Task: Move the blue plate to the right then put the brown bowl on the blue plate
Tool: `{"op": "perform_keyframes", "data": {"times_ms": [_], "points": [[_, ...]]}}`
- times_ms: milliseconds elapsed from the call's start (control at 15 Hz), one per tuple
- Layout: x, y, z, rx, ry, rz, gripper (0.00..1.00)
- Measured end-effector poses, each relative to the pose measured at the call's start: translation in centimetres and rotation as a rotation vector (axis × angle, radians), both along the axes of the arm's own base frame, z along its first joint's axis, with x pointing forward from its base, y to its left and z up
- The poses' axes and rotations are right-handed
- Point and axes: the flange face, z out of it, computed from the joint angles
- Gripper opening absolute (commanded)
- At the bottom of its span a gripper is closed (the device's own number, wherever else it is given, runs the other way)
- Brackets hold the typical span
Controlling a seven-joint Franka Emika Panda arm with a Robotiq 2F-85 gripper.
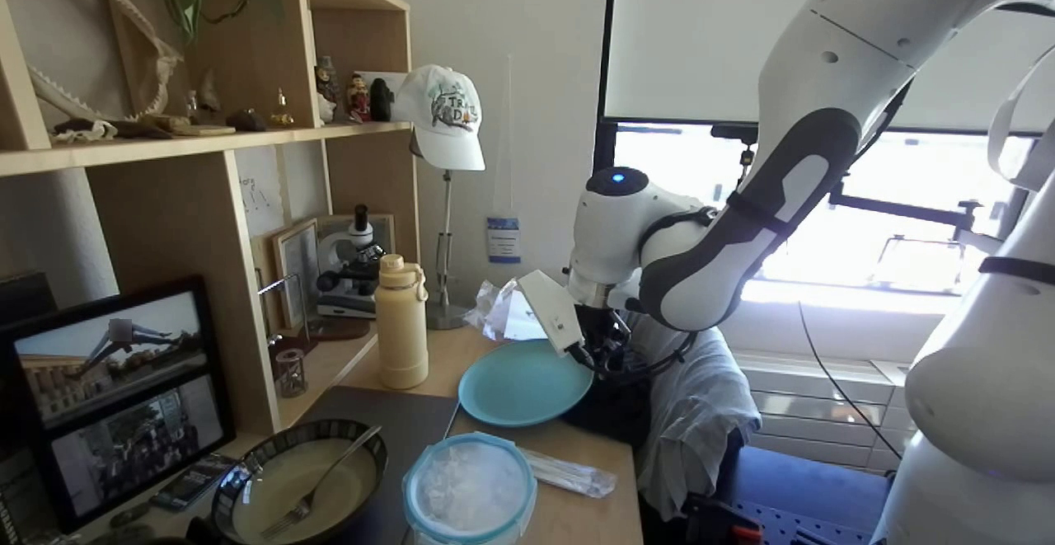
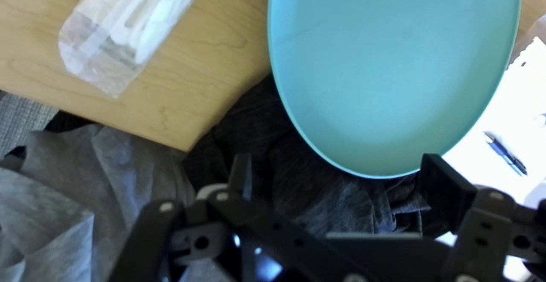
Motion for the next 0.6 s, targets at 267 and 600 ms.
{"op": "perform_keyframes", "data": {"times_ms": [267,600], "points": [[-2.1,-1.5,0.4,-0.042,0.110,-0.041,1.00],[-5.3,-4.6,-1.1,-0.036,0.180,-0.081,1.00]]}}
